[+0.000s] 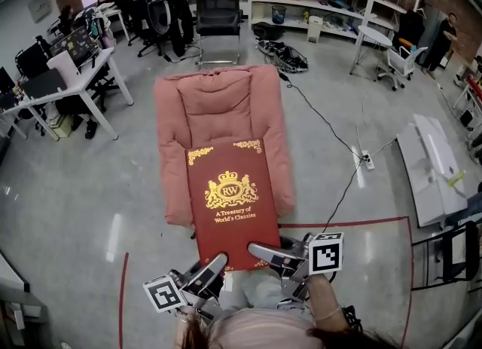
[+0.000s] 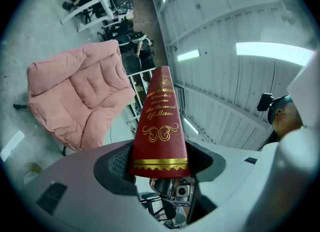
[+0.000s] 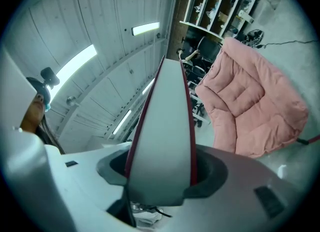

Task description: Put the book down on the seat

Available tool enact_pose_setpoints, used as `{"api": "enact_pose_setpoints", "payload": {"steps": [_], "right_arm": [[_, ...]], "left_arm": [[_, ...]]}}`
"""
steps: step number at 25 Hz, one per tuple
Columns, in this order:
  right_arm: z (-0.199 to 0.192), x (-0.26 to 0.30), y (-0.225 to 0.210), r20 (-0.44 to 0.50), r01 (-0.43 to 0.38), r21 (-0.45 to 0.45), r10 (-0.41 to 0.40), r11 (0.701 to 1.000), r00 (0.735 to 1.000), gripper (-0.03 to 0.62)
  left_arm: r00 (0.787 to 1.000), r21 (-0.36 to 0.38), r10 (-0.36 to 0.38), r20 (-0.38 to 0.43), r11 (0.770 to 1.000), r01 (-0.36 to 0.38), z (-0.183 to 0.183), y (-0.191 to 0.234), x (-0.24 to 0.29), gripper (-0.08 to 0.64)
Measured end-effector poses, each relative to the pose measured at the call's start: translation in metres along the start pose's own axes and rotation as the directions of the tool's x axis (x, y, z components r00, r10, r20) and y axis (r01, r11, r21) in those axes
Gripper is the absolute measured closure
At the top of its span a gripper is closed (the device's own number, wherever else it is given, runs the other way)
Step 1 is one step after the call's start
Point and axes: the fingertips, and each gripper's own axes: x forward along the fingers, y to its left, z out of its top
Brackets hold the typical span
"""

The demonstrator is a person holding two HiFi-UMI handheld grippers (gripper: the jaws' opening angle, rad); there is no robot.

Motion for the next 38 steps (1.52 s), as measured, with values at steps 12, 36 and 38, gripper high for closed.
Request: {"api": "enact_pose_setpoints", "payload": {"steps": [12, 36, 38], "right_arm": [[0.088, 0.015, -0.066, -0.058, -0.019, 0.010, 0.019, 1.000, 0.998, 0.322], [0.091, 0.059, -0.151, -0.147, 0.029, 0.122, -0.011, 0.992, 0.989, 0.319], [0.090, 0.066, -0.162, -0.147, 0.047, 0.138, -0.027, 0.989, 0.989, 0.318]], "left_arm": [[0.999, -0.019, 0.017, 0.041, 1.000, -0.016, 0.049, 0.034, 0.090, 0.284], [0.990, -0.055, 0.137, -0.033, 0.989, -0.138, 0.083, 0.117, 0.105, 0.284], [0.989, -0.078, 0.140, -0.043, 0.987, -0.143, 0.088, 0.129, 0.106, 0.284]]}}
